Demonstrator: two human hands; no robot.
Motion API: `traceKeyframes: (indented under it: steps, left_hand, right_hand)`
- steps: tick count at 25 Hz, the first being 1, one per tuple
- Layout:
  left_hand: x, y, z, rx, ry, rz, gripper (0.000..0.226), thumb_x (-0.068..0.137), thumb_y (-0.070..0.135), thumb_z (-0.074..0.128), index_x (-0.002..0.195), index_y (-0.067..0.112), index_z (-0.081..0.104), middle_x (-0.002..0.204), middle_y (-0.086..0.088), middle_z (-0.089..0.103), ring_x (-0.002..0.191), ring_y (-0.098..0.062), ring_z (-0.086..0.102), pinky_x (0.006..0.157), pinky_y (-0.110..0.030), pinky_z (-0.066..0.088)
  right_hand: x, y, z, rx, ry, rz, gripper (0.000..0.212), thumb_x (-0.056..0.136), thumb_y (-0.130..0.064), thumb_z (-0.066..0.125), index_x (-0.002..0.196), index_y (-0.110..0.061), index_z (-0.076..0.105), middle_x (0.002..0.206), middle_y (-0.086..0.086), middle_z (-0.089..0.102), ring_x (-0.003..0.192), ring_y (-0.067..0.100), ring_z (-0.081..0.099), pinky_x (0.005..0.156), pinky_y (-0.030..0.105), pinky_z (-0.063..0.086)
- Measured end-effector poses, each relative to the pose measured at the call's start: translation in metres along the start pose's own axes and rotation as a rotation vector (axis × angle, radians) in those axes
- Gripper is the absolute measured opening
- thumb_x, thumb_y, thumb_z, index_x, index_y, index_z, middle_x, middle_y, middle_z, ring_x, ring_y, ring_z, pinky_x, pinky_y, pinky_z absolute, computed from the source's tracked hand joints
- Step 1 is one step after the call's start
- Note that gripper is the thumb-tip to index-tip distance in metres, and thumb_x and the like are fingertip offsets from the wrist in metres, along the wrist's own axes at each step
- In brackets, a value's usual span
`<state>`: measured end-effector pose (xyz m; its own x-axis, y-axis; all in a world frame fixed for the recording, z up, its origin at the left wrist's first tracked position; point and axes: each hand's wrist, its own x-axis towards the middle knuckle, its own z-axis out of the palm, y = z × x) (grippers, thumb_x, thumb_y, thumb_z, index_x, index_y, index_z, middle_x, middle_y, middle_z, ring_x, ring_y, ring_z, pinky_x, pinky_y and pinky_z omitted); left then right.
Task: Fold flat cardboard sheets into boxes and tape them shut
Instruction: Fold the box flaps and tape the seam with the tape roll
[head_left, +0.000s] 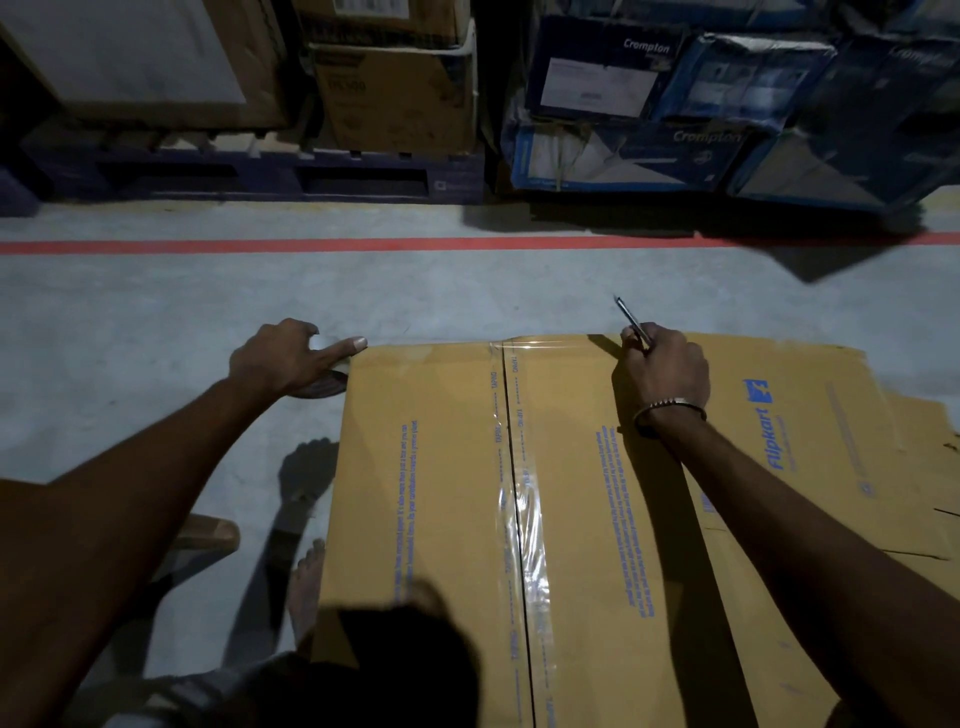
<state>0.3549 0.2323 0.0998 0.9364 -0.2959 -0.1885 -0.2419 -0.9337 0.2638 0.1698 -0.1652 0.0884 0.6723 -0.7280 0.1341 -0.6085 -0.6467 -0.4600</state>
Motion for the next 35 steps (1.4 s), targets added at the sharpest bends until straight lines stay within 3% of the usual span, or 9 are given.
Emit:
traceKeyframes:
  steps: [4,7,10,16,19,20,24,32,35]
  left_hand:
    - [0.0,0.0,0.002,0.03,-0.016,-0.028,0.089,0.082,0.09,0.042,0.093,0.006,0.068,0.098,-0.014,0.071,0.091,-0.034,0.063,0.071,-0.037,0.043]
    - [-0.001,-0.002,0.002,0.043,-0.024,-0.025,0.084,0.075,0.098,0.031,0.073,0.018,0.058,0.084,-0.007,0.065,0.087,-0.032,0.063,0.073,-0.04,0.049]
    - [-0.001,-0.003,0.002,0.043,-0.041,-0.01,0.082,0.077,0.098,0.03,0.071,0.021,0.056,0.072,0.0,0.059,0.082,-0.03,0.063,0.072,-0.04,0.051]
    - [0.0,-0.006,0.004,0.029,-0.039,0.013,0.081,0.08,0.092,0.03,0.071,0.017,0.056,0.081,-0.011,0.062,0.085,-0.033,0.063,0.072,-0.038,0.049]
    - [0.002,-0.005,0.007,-0.01,-0.052,0.005,0.078,0.097,0.074,0.039,0.109,0.003,0.068,0.112,-0.02,0.07,0.103,-0.038,0.065,0.076,-0.037,0.047]
    - [0.002,-0.006,0.006,-0.073,-0.068,0.008,0.072,0.101,0.069,0.04,0.112,0.004,0.067,0.115,-0.019,0.07,0.103,-0.037,0.064,0.077,-0.038,0.047]
    - [-0.001,-0.02,-0.001,-0.52,-0.166,-0.095,0.04,0.102,0.048,0.057,0.098,0.009,0.067,0.108,-0.015,0.071,0.098,-0.032,0.066,0.083,-0.04,0.051]
    - [0.001,-0.05,-0.003,-0.308,-0.145,0.031,0.059,0.078,0.076,0.069,0.084,0.018,0.075,0.084,-0.003,0.072,0.081,-0.02,0.067,0.066,-0.033,0.048]
    - [0.003,-0.058,0.002,-0.452,-0.182,-0.005,0.056,0.079,0.069,0.075,0.083,0.014,0.077,0.085,-0.007,0.075,0.082,-0.023,0.069,0.07,-0.033,0.049]
  right_hand:
    - [-0.003,-0.01,0.001,-0.156,-0.05,-0.177,0.021,0.096,-0.022,0.058,0.107,-0.019,0.075,0.082,0.012,0.071,0.076,0.036,0.065,0.06,0.033,0.042]
    - [-0.013,-0.035,0.013,-0.181,-0.108,-0.288,0.019,0.093,-0.02,0.056,0.103,-0.018,0.072,0.084,0.01,0.069,0.077,0.037,0.063,0.06,0.033,0.038]
    - [-0.035,-0.077,0.038,-0.137,-0.145,-0.413,0.021,0.095,-0.023,0.054,0.105,-0.018,0.071,0.086,0.006,0.066,0.075,0.032,0.06,0.06,0.034,0.041]
    - [-0.087,-0.175,0.083,-0.112,-0.233,-0.584,0.028,0.097,-0.025,0.051,0.116,-0.021,0.072,0.099,0.007,0.065,0.093,0.03,0.063,0.073,0.037,0.043]
    - [-0.093,-0.2,0.095,-0.122,-0.256,-0.523,0.029,0.097,-0.033,0.051,0.109,-0.022,0.075,0.095,0.006,0.066,0.089,0.029,0.063,0.069,0.035,0.041]
    - [-0.092,-0.204,0.097,-0.122,-0.261,-0.469,0.029,0.095,-0.038,0.052,0.102,-0.022,0.076,0.09,0.005,0.067,0.086,0.029,0.064,0.068,0.033,0.044]
    - [-0.093,-0.215,0.1,-0.087,-0.275,-0.277,0.038,0.087,-0.056,0.057,0.085,-0.022,0.074,0.074,-0.001,0.063,0.077,0.028,0.064,0.073,0.037,0.056]
    - [-0.09,-0.214,0.108,-0.08,-0.276,-0.249,0.05,0.088,-0.067,0.056,0.089,-0.022,0.077,0.073,-0.002,0.064,0.074,0.026,0.063,0.072,0.035,0.055]
    - [-0.088,-0.213,0.106,-0.08,-0.305,-0.245,0.051,0.089,-0.07,0.057,0.09,-0.023,0.078,0.071,-0.003,0.063,0.07,0.025,0.061,0.065,0.032,0.05]
